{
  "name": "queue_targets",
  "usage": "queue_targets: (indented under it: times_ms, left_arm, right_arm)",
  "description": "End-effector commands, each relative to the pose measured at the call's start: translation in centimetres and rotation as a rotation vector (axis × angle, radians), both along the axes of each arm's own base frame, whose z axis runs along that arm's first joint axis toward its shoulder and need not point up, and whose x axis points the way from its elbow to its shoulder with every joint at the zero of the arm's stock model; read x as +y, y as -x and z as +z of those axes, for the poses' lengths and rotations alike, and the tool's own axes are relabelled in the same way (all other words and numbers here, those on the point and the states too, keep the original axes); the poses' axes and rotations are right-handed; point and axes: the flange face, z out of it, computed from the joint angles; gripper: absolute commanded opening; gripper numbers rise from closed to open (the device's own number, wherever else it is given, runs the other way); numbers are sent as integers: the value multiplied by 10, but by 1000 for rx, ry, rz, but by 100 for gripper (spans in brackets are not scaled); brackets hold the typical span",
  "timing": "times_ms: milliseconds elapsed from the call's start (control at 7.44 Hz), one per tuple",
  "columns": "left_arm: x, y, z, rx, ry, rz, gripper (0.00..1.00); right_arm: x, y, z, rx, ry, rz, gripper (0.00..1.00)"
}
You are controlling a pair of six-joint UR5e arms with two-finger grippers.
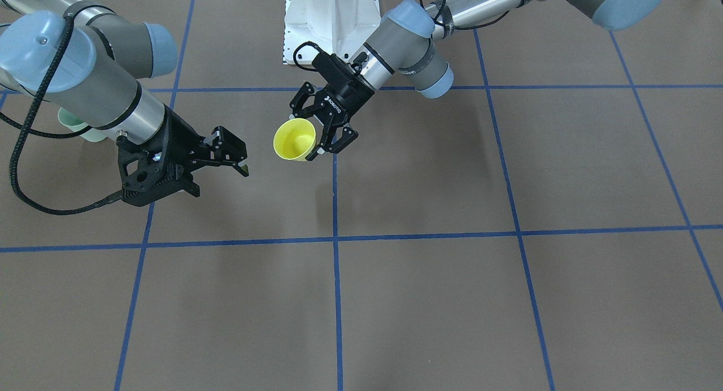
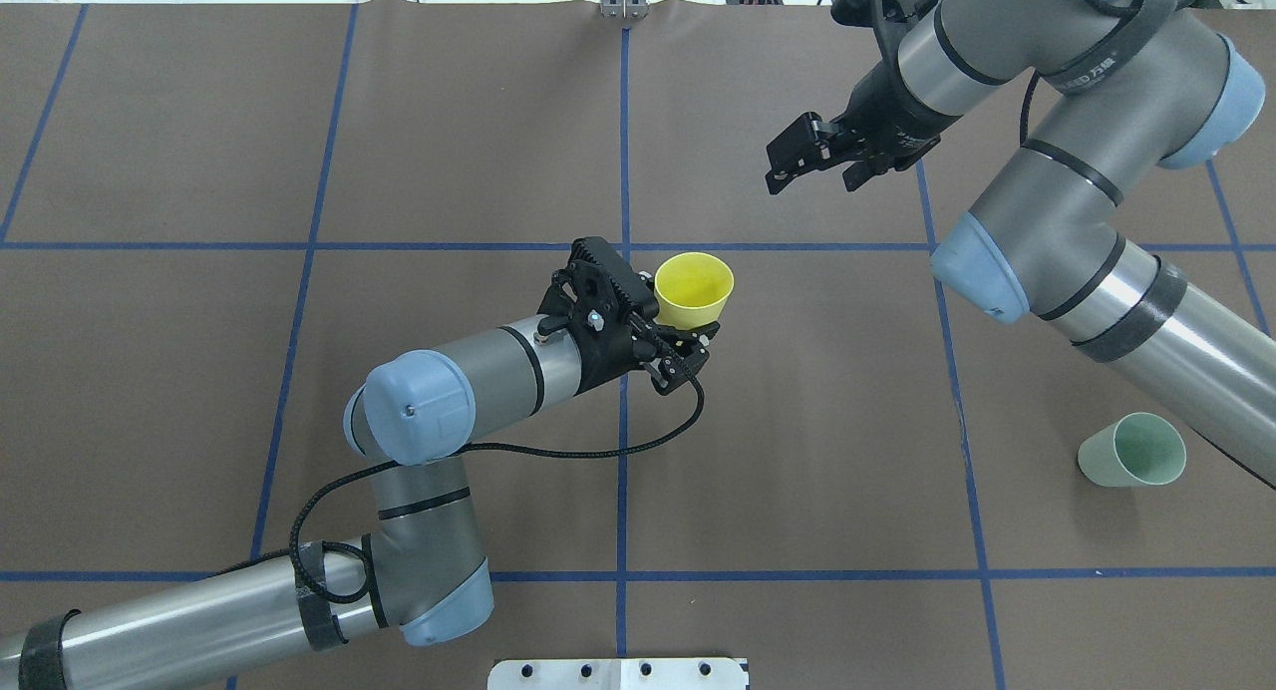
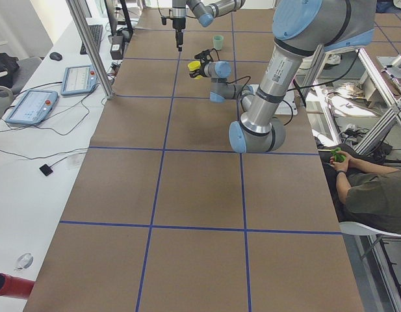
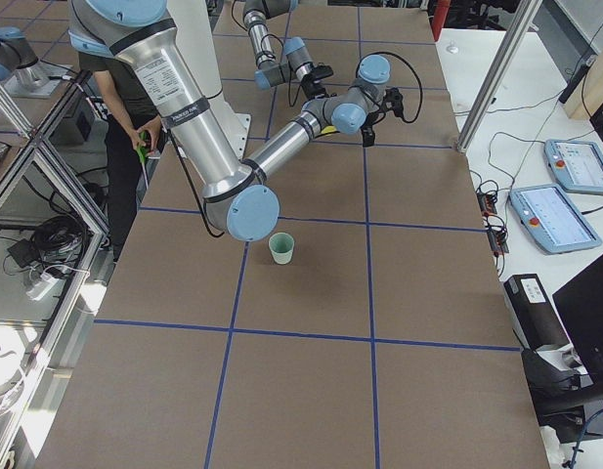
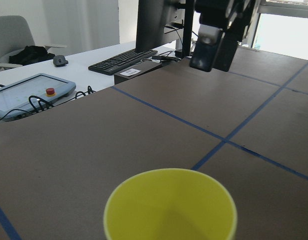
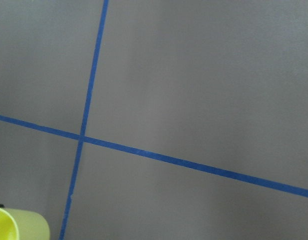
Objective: Transfer and stack yellow cup on green cup
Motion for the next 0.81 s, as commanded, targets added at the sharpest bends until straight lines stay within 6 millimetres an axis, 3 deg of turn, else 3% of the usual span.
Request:
queue_targets:
  times_ms: [0,672]
  left_arm:
    - [12,-6,-3,-18,-50,32,38]
    - [18,-10,-9,-8,-55,38,38]
  right_arm:
    - [8,12,-3,-6,2,-24,98]
    - [38,43,-6,-43,92,-127,98]
